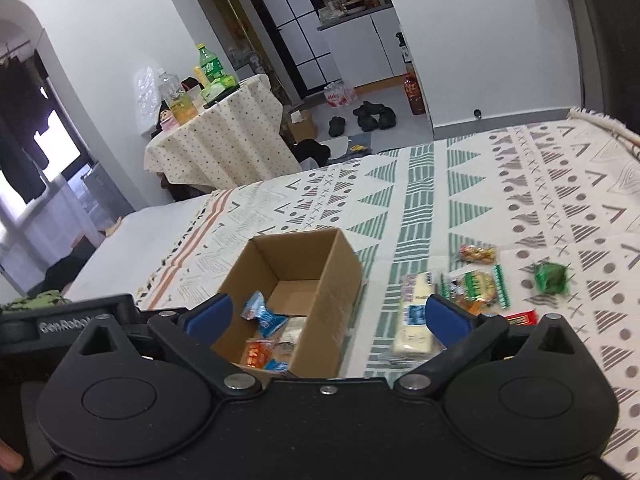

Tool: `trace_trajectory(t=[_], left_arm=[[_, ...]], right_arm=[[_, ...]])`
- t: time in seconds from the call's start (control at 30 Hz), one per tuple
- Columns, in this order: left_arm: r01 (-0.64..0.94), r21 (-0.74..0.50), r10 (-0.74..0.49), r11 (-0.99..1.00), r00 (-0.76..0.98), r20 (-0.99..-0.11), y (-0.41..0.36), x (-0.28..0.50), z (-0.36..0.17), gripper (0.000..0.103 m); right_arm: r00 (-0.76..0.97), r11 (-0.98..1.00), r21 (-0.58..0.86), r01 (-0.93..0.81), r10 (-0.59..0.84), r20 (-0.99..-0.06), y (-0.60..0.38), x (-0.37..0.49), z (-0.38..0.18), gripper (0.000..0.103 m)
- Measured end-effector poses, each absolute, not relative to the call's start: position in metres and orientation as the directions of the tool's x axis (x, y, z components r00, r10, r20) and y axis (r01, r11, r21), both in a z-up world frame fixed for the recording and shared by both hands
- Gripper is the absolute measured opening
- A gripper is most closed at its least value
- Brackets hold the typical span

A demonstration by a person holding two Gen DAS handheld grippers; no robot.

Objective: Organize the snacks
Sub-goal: 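Lift both grippers away from the box toward the snack pile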

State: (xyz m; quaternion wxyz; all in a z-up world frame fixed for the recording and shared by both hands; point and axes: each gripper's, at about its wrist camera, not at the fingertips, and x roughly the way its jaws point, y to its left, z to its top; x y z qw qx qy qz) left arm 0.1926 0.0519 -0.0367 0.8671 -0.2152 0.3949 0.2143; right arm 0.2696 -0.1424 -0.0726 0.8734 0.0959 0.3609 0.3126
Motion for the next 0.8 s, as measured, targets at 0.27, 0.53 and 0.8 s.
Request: trace_trajectory(t=[0.27,0.53,0.8], left_arm=[[-0.546,-0.201,0.209,0.813,0.596,-0.775,0.032,0.196,-0.036,0.103],[-0.532,-0.236,0.174,0.813,0.609,-0.774,0.014,0.213,-0.047,0.103],[-0.480,-0.288,0.095,0.828,0.628,-0.773,-0.002,0.237,-0.067,0.101]], right_arm=[[0.563,0.807,0.411,-0.425,0.591,-0.578,-0.181,0.280,-0.073,0.103],[0.591,0.856,0.422,-0.299,0.513,-0.623,-0.223,0.298,-0.092,0.103],[0.598,0.865,0.456,-0.210,0.483,-0.640,-0.237,0.310,-0.108,0.102]])
